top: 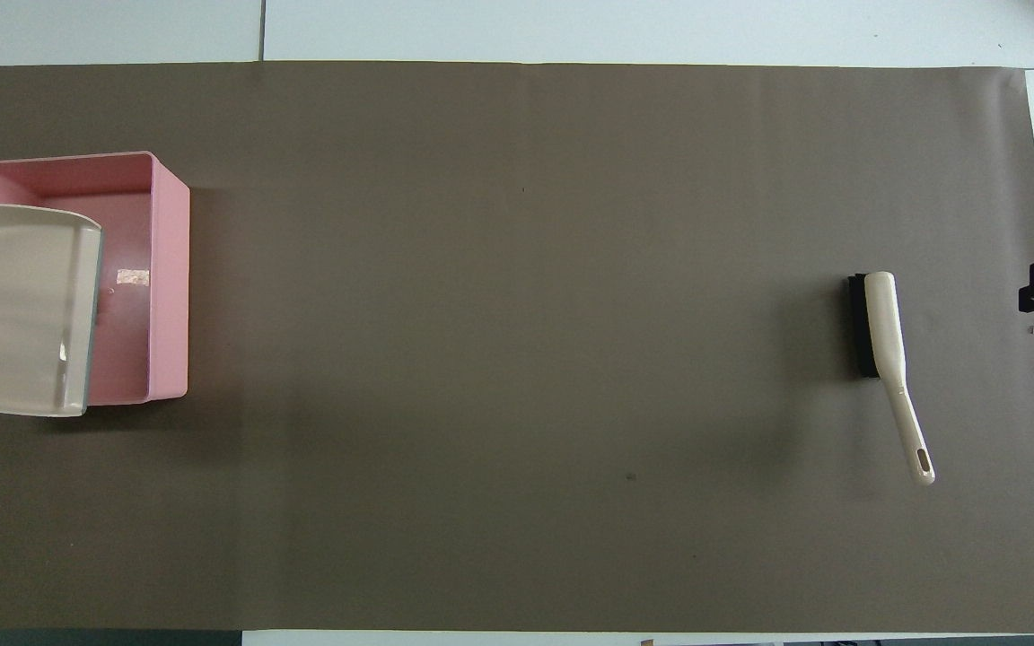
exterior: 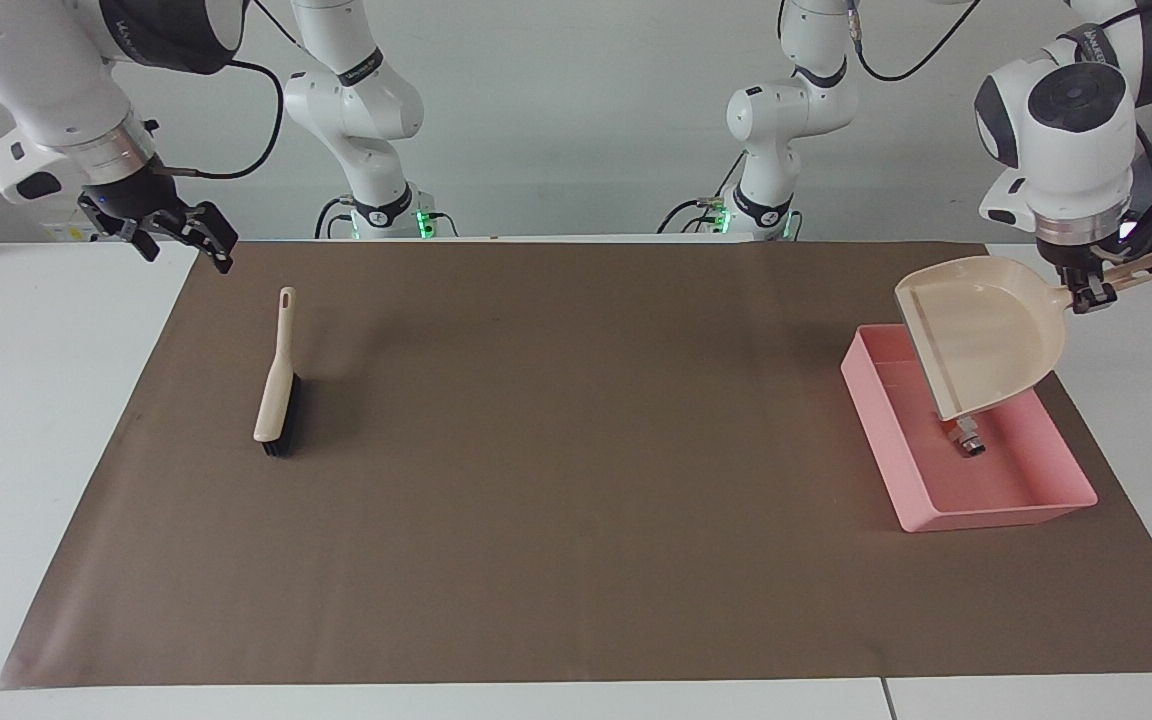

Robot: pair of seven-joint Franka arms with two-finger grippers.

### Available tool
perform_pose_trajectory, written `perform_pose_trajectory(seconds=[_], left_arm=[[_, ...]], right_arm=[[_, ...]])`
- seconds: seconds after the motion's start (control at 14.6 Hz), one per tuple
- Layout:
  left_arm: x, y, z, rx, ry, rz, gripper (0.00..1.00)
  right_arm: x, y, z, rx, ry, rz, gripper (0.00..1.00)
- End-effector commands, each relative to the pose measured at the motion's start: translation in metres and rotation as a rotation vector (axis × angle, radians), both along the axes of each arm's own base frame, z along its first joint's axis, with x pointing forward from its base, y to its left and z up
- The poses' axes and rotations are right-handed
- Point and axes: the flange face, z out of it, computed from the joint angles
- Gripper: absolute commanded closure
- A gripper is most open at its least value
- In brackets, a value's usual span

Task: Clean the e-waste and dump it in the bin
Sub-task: 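Bring the empty dustpan back to the table with the left gripper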

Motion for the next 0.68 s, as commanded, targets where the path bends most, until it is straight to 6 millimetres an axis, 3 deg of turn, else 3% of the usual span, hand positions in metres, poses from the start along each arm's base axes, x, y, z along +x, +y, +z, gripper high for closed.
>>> perform_pose_trajectory(seconds=[0.0, 0.07, 0.21, 0.62], left_arm=[[-0.028, -0.051, -0.016, -0.068, 0.031, -0.061, 0.99], [-0.038, -0.080, -0.026, -0.111, 0.040, -0.085, 1.00], [-0.051, -0.118, -0.047, -0.166, 0.029, -0.046, 1.00], [-0.088, -0.279, -0.128, -0.277, -0.039, 0.012, 1.00]], right_arm=[[0.003, 0.025, 0.003, 0.005, -0.020, 0.025, 0.01], [0.004, 0.034, 0.005, 0.000, -0.026, 0.042, 0.01], [0.006, 0.037, 0.005, 0.002, -0.036, 0.047, 0.01], [0.005, 0.026, 0.004, 0.012, -0.031, 0.009, 0.01]])
